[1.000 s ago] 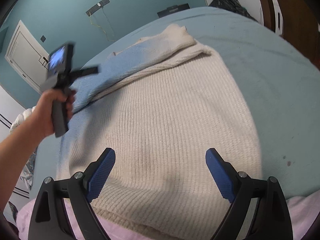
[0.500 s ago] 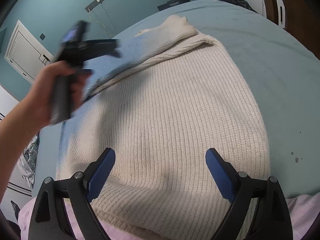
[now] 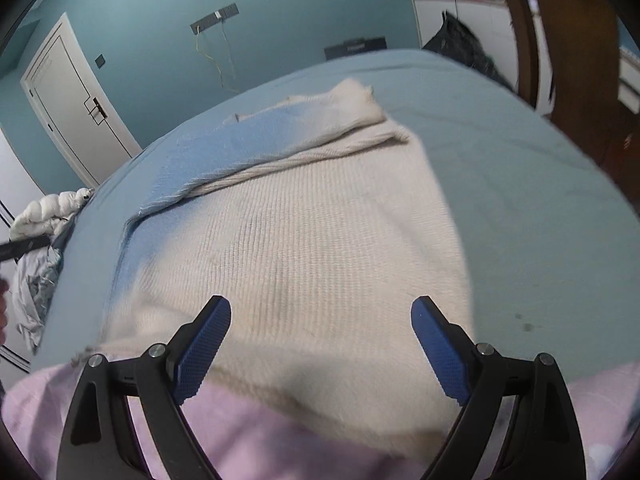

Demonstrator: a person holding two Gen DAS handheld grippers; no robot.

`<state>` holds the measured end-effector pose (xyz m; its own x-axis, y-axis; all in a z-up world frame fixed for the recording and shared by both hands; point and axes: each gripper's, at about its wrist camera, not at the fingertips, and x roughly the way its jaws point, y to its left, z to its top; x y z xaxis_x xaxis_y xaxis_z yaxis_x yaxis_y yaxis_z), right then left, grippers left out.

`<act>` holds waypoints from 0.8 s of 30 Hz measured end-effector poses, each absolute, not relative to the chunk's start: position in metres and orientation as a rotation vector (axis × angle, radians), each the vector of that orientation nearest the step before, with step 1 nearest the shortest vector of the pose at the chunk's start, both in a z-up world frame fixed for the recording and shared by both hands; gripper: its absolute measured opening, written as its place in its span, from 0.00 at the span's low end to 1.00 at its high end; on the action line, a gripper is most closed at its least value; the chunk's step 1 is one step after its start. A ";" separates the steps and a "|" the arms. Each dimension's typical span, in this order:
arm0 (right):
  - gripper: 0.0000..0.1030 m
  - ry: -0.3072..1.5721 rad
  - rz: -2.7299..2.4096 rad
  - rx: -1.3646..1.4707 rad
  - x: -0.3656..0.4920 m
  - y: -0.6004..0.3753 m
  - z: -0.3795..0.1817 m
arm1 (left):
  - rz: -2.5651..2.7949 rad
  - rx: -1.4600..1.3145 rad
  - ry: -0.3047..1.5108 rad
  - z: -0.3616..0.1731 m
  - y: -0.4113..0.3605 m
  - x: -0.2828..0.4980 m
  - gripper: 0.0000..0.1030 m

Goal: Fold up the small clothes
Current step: 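Grasp the white hem end of the sweater with the left tool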

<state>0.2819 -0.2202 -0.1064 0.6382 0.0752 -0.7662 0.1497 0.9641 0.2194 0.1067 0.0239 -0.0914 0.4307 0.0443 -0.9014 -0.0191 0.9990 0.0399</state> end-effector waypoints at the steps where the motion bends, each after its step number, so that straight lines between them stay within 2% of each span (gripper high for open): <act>1: 0.87 0.876 -0.045 0.276 0.279 -0.221 -0.106 | 0.034 -0.040 1.165 -0.100 0.033 0.100 1.00; 7: 0.87 0.885 -0.081 0.337 0.256 -0.237 -0.107 | 0.003 -0.464 1.393 -0.169 0.067 0.071 1.00; 15: 0.87 0.868 -0.110 0.455 0.238 -0.254 -0.106 | -0.024 -0.655 1.372 -0.187 0.074 0.066 1.00; 19: 0.87 0.871 -0.126 0.487 0.232 -0.261 -0.108 | -0.051 -0.900 1.337 -0.207 0.093 0.064 0.99; 24: 0.87 0.879 -0.127 0.472 0.238 -0.259 -0.114 | 0.014 -0.983 1.406 -0.240 0.097 0.066 0.97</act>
<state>0.2382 -0.2587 -0.1145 0.6378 0.0842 -0.7655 0.2969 0.8903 0.3453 0.0655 0.0968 -0.2399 0.2318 -0.5293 -0.8162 -0.5450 0.6243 -0.5596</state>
